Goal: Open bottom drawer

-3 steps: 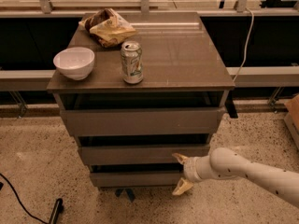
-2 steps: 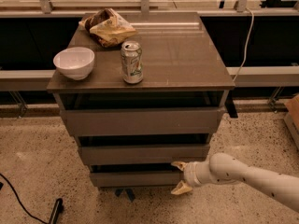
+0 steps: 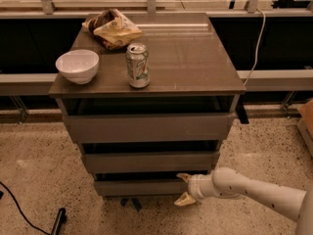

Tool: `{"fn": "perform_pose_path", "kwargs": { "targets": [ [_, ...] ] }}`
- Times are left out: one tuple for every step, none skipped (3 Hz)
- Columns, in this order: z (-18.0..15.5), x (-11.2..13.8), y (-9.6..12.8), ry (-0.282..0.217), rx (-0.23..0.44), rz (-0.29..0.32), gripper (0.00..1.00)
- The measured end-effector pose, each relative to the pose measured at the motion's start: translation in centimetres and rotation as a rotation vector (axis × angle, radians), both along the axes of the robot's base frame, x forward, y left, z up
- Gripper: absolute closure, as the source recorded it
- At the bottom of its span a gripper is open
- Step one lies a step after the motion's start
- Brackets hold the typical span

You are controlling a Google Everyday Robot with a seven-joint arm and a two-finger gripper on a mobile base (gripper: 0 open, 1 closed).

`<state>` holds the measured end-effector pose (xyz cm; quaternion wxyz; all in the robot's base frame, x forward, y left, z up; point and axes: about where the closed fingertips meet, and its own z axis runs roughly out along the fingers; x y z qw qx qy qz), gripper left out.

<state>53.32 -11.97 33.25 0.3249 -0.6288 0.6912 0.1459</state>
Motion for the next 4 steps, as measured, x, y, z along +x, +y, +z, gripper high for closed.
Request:
{"fn": "perform_pose_path", "kwargs": {
  "targets": [
    [-2.7, 1.1, 0.3, 0.011, 0.005, -0.038, 0.32],
    [-5.5, 1.6, 0.3, 0.033, -0.003, -0.059, 0.32],
    [-7.7, 2.2, -0.1, 0.043, 0.008, -0.101, 0.32],
    [-9.6, 3.0, -0.2, 0.049, 0.000, -0.135, 0.32]
  ]
}}
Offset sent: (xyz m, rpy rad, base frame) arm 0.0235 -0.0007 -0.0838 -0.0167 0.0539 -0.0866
